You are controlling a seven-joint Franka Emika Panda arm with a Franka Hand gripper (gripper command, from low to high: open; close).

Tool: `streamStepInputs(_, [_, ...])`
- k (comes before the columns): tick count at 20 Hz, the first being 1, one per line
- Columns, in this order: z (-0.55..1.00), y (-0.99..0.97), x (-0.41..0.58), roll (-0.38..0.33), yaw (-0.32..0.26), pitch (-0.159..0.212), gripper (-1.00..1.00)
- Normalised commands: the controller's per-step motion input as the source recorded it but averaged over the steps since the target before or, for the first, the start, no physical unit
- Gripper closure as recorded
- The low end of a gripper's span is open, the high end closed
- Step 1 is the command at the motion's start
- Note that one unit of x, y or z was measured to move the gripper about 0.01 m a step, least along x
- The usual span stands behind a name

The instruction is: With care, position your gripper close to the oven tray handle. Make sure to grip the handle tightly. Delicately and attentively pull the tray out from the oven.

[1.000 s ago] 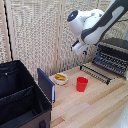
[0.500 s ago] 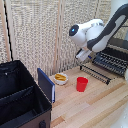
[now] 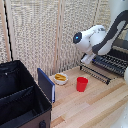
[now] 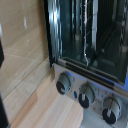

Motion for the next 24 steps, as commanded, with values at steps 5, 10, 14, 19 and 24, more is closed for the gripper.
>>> streamStepInputs(5, [-0.15, -0.55, 0.014, -0.226, 0.106, 0.009, -1.0])
streamStepInputs(10, [-0.19, -0.54, 0.002, -0.243, 0.084, 0.012, -1.0])
streamStepInputs(14, [-0.08, -0.6, 0.003, -0.104, 0.099, 0.038, -1.0])
streamStepInputs(19, [0.0, -0.66, 0.0, -0.045, 0.071, 0.012, -1.0])
streamStepInputs(24, [0.0, -0.59, 0.0, 0.004, 0.009, 0.023, -1.0])
